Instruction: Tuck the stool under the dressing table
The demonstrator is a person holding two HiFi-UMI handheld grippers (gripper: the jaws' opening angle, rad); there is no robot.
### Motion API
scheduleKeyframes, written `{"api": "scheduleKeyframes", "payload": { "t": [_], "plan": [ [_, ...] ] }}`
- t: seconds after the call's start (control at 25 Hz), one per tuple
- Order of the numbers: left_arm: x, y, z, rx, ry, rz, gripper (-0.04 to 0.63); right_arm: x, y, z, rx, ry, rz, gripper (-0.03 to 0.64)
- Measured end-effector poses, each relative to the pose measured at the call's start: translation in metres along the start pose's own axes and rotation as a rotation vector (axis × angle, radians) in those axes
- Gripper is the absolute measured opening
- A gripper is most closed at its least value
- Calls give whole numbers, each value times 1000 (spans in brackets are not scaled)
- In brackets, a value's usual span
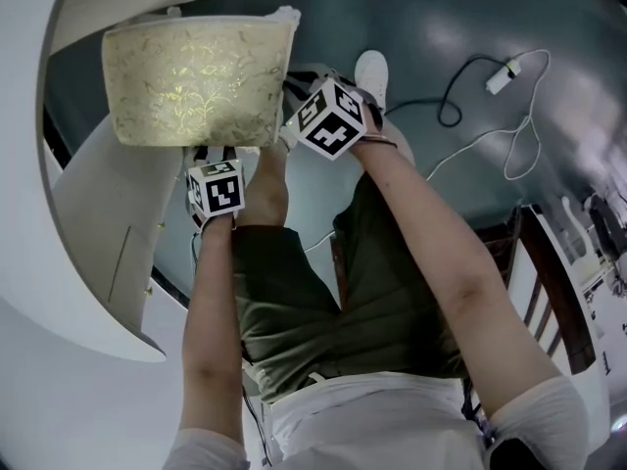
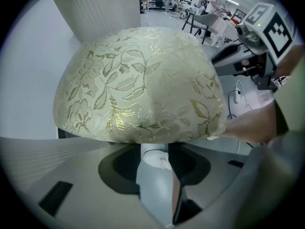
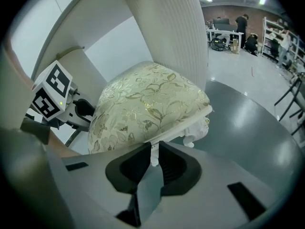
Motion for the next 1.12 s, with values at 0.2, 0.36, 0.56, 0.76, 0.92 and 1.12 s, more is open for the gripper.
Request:
{"api": "scheduleKeyframes", "payload": {
  "t": [0.2,0.36,0.56,0.76,0.92,1.12],
  "plan": [
    [4,0,-10,20,21,-20,179,8,2,-4,38,8,19,35],
    [11,-7,-31,9,54,-47,181,26,9,-14,81,25,35,32],
    [20,-15,-29,-4,128,-59,164,42,6,-23,112,77,64,34],
    [28,-22,10,33,84,-85,156,51,5,-30,167,105,97,37],
    [40,-33,40,32,32,-109,164,59,4,-34,191,122,123,37],
    [44,-26,30,-27,51,-64,137,70,19,-43,208,140,157,36]
  ]
}}
Point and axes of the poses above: the fingertips, and each gripper's own axes: x forward along the fingers, z to its right, y out of its top, the point moved 1 cm from there along -x, backward along the fingers, and after that the axes turned 9 degrees about -y, right-handed, at the moved point
